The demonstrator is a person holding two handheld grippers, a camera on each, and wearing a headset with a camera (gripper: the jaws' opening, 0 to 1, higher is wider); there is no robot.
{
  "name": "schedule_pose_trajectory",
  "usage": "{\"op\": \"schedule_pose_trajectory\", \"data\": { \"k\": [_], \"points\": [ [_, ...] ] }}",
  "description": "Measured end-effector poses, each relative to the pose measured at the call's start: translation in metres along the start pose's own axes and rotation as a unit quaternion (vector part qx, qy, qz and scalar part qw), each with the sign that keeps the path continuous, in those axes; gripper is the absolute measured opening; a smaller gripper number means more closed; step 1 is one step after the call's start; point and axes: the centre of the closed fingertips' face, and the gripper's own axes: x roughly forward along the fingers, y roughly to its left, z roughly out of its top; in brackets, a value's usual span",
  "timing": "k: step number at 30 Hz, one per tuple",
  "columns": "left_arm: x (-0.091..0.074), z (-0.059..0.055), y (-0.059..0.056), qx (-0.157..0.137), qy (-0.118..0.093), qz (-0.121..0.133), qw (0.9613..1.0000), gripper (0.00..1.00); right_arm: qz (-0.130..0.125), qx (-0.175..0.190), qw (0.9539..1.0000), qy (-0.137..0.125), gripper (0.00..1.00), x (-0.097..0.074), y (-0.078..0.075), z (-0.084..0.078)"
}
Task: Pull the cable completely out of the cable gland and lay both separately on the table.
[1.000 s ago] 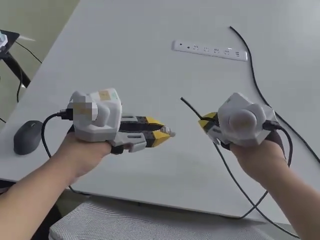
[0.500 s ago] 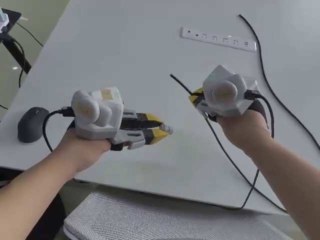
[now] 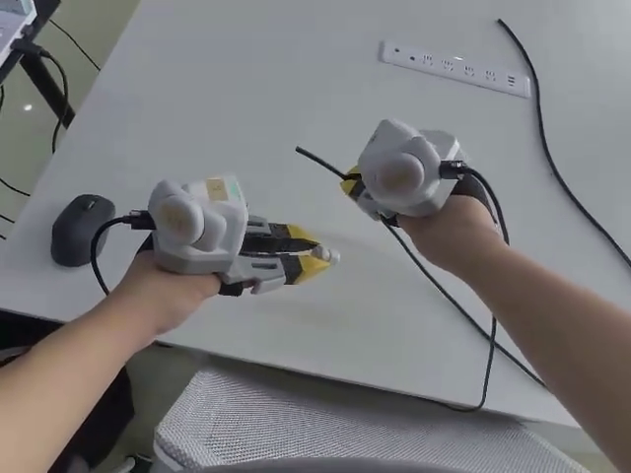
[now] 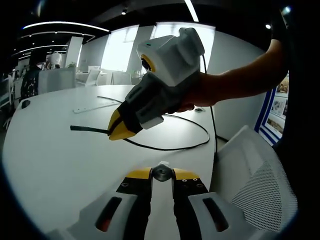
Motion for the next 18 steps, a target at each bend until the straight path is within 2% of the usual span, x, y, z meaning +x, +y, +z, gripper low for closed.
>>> {"op": "schedule_pose_trajectory", "data": {
  "k": [6, 7, 13, 16, 18],
  "points": [
    [0.0, -0.022, 0.01, -0.005, 0.012, 0.007, 0.9999, 0.15, 0.035, -0.02, 0.9992, -0.003, 0.0, 0.029, 0.019, 0.014],
    [0.0, -0.028, 0.014, -0.016, 0.016, 0.013, 0.9997, 0.15, 0.04, -0.026, 0.9988, -0.004, 0.0, 0.033, 0.021, 0.016],
    [0.002, -0.053, 0.025, -0.033, 0.031, 0.023, 0.9987, 0.15, 0.074, -0.055, 0.9957, 0.011, 0.0, 0.057, 0.04, 0.012],
    [0.004, -0.065, 0.032, -0.036, 0.042, 0.028, 0.9981, 0.15, 0.088, -0.051, 0.9947, 0.016, 0.0, 0.066, 0.045, 0.007],
    [0.006, -0.068, 0.034, -0.041, 0.043, 0.027, 0.9979, 0.15, 0.092, -0.047, 0.9944, 0.019, 0.0, 0.069, 0.047, 0.006]
  ]
}}
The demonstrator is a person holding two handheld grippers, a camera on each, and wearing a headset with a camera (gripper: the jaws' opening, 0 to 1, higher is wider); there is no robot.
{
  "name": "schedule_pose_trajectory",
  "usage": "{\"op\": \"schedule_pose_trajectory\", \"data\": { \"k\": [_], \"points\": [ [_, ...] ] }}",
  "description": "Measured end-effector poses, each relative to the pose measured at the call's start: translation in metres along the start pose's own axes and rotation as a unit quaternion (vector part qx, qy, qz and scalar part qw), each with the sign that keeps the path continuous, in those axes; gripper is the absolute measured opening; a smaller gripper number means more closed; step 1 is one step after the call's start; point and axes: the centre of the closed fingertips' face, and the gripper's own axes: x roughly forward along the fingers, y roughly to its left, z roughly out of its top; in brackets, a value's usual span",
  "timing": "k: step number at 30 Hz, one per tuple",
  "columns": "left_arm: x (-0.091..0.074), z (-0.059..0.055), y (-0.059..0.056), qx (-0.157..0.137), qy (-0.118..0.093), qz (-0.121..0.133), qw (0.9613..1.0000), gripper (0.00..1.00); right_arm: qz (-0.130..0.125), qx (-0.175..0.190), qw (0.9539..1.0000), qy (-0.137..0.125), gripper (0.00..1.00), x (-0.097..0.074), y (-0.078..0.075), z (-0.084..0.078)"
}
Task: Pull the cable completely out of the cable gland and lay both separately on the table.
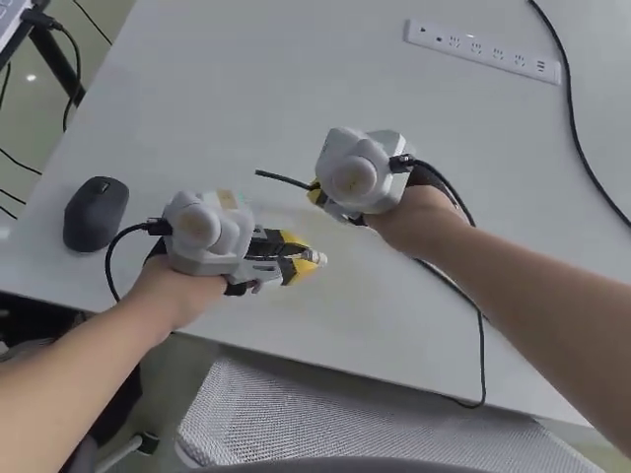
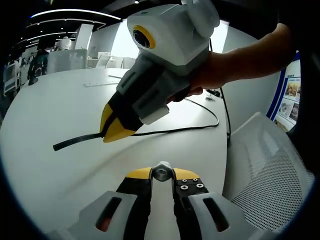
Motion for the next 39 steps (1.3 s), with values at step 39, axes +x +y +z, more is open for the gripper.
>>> {"op": "schedule_pose_trajectory", "data": {
  "k": [39],
  "points": [
    [0.008, -0.02, 0.014, 0.009, 0.034, 0.009, 0.9993, 0.16, 0.02, 0.033, 0.9991, 0.017, 0.0, 0.026, 0.008, -0.014]
  ]
}}
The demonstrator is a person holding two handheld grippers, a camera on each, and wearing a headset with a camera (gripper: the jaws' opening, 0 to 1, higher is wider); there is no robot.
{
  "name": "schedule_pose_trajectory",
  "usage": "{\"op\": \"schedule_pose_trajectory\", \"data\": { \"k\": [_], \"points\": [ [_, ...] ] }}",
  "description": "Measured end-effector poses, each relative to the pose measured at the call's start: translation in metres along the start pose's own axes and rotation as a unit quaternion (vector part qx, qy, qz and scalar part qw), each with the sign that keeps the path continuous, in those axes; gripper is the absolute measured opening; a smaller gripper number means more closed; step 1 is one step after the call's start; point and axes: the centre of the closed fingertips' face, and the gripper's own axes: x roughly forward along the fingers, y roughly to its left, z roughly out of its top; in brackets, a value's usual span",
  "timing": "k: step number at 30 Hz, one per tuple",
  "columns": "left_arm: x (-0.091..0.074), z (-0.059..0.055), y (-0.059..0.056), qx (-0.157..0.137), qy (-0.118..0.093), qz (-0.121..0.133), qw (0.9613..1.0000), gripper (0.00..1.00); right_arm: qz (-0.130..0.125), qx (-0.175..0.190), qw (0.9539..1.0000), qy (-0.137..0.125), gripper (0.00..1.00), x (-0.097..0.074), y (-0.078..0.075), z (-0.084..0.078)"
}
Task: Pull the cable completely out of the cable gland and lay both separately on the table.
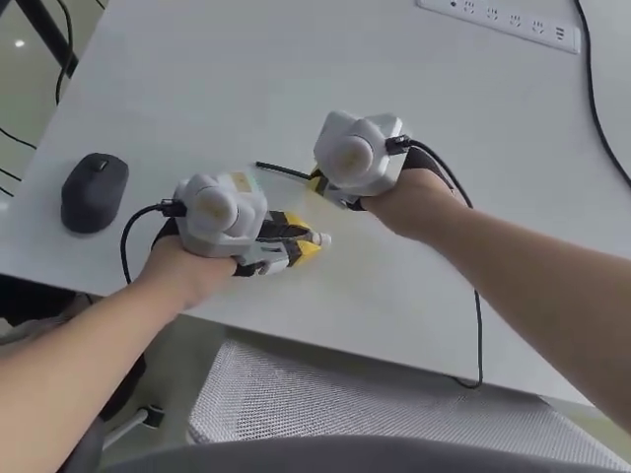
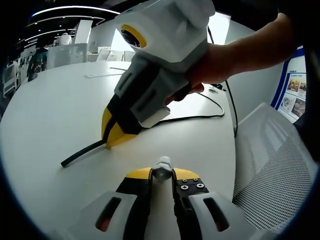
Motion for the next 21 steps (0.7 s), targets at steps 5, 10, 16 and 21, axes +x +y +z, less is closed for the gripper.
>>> {"op": "schedule_pose_trajectory", "data": {
  "k": [5, 10, 16, 21],
  "points": [
    [-0.0004, -0.0023, 0.0005, 0.001, 0.005, 0.001, 1.0, 0.16, 0.002, 0.002, 1.0, -0.001, 0.01, 0.0002, -0.001, -0.0001],
    [-0.0001, -0.0024, 0.0037, 0.01, 0.009, 0.007, 0.9999, 0.16, 0.002, 0.003, 1.0, -0.001, 0.01, -0.0018, 0.0005, 0.0011],
    [-0.0008, -0.0019, 0.0053, 0.009, 0.012, 0.008, 0.9999, 0.16, 0.002, 0.007, 1.0, -0.001, 0.04, -0.0052, 0.0008, 0.0026],
    [-0.0005, -0.0018, 0.0065, 0.006, 0.013, 0.008, 0.9999, 0.16, -0.002, 0.009, 1.0, -0.003, 0.06, -0.0071, -0.0004, 0.0031]
  ]
}}
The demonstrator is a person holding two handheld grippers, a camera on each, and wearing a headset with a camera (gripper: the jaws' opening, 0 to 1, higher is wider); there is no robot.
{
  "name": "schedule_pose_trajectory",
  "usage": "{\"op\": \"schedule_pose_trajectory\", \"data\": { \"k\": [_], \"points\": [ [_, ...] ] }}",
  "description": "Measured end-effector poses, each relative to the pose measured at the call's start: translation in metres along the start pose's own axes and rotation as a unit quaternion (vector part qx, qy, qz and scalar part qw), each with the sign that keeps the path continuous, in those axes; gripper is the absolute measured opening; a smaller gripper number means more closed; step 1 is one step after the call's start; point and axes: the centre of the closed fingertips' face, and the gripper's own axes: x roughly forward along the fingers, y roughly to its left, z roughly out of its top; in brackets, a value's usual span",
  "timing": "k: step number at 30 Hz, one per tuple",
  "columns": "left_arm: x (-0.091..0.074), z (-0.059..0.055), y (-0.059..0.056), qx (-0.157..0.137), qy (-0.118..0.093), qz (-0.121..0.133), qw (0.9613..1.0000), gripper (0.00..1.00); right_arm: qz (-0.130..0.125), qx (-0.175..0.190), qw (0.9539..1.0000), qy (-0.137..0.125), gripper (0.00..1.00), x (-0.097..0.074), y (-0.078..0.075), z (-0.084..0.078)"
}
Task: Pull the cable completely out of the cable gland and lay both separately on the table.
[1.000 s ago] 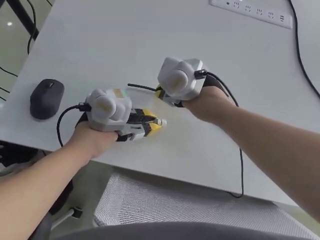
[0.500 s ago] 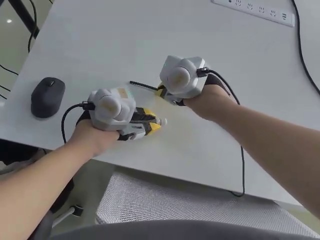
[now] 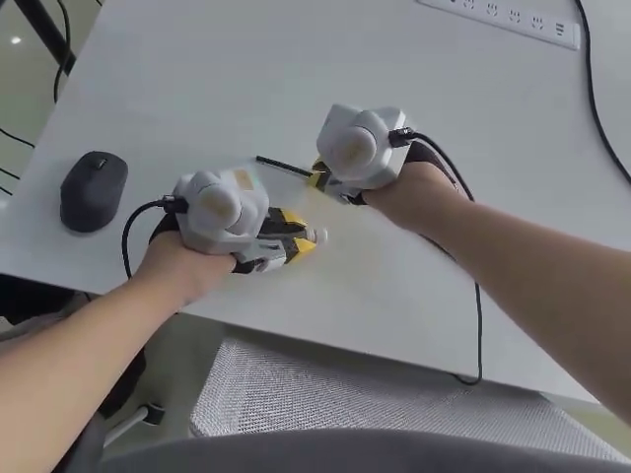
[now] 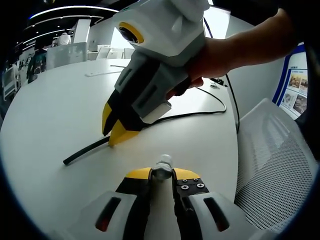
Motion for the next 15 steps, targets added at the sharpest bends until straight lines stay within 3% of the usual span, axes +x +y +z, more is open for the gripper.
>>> {"op": "schedule_pose_trajectory", "data": {
  "k": [5, 15],
  "points": [
    [0.001, 0.001, 0.0, -0.002, -0.001, 0.002, 1.0, 0.17, -0.004, 0.004, 1.0, 0.0, 0.11, -0.002, -0.002, 0.0],
    [0.001, 0.004, -0.001, -0.005, 0.001, 0.016, 0.9999, 0.22, -0.013, 0.024, 0.9989, -0.038, 0.17, -0.026, -0.008, 0.007]
  ]
}}
